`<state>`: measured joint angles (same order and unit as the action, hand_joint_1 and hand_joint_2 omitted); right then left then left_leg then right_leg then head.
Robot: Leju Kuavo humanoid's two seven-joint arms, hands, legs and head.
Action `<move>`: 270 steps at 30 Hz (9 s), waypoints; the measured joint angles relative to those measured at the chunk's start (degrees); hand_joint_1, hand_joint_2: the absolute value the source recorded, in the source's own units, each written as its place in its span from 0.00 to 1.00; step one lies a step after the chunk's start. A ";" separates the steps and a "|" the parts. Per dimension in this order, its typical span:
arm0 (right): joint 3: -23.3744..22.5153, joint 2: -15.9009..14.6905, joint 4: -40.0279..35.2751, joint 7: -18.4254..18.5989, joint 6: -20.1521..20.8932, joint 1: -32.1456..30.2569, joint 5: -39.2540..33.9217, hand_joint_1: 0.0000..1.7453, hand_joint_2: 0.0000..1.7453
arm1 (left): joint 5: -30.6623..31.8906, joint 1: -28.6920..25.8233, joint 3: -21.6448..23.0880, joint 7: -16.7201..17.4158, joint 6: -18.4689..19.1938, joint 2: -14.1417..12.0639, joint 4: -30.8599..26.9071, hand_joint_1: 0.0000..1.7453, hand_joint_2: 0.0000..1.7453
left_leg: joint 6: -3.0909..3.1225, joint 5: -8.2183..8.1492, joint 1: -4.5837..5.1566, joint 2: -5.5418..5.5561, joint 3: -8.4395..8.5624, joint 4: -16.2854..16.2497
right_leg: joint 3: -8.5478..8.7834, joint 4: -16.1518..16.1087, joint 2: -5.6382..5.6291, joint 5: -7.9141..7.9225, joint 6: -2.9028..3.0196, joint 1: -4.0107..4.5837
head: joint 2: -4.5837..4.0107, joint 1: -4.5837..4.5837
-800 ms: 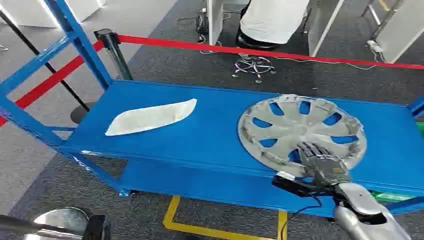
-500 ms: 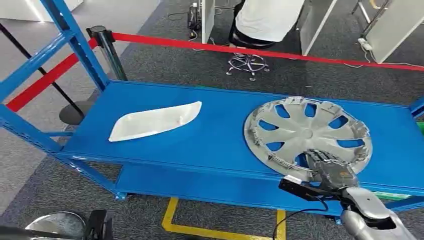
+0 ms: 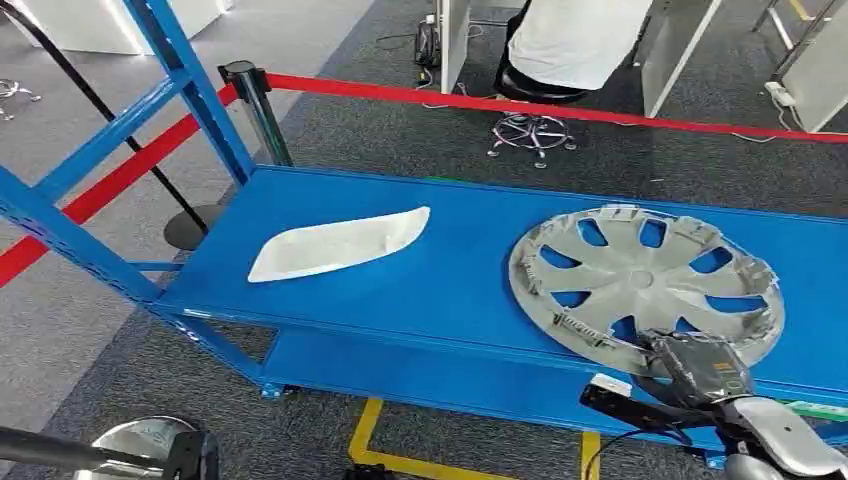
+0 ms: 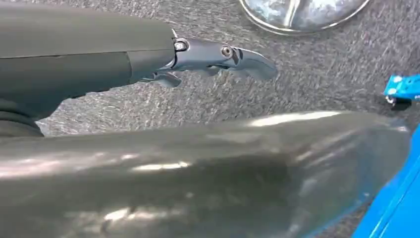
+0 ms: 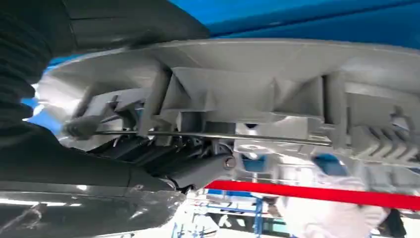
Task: Take the parts from the cabinet and place them on the table.
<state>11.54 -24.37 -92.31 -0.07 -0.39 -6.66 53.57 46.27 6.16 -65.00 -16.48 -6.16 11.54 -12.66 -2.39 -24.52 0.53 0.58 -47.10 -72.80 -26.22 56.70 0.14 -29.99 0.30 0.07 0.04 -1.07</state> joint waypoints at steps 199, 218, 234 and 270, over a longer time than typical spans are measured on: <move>-26.38 21.75 -14.68 -25.05 -11.23 -1.55 -34.95 1.00 1.00 | 5.60 0.02 -0.22 -0.24 -9.07 0.42 0.31 0.00 1.00 | 4.38 0.34 0.52 -3.52 14.58 17.51 | -14.14 16.59 -0.35 3.55 -4.55 -0.56 | 0.02 1.73; -24.33 22.65 -14.05 -25.53 -12.55 -0.29 -33.70 1.00 1.00 | 6.27 -0.10 -0.13 -0.59 -8.00 0.61 0.33 0.00 1.00 | 0.95 -1.86 -1.31 4.04 16.76 16.22 | -8.92 0.04 -4.80 6.99 -1.98 -0.20 | 0.02 1.14; -23.21 22.69 -13.77 -25.86 -13.20 0.16 -33.53 1.00 1.00 | 7.95 0.04 0.76 -0.72 -7.74 0.70 0.33 0.00 1.00 | 1.81 -9.83 -0.52 -4.41 25.10 17.85 | -15.09 3.16 3.36 10.49 -1.59 1.06 | 0.00 2.32; -21.94 22.73 -12.80 -26.05 -14.60 1.64 -33.63 1.00 1.00 | 8.70 0.36 1.84 -0.83 -8.17 0.57 0.33 0.00 1.00 | 0.28 0.20 -0.98 -1.59 6.43 10.05 | -7.69 2.54 -0.50 3.31 -0.35 -0.55 | 0.00 1.56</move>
<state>-10.40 -1.64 -105.11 -26.12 -14.99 -5.03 19.93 54.97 6.52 -63.17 -17.31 -14.34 12.11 -12.33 -2.11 -24.32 -0.45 -1.01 -40.67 -62.75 -33.91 59.24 -0.37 -26.68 -0.05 -0.48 0.04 0.49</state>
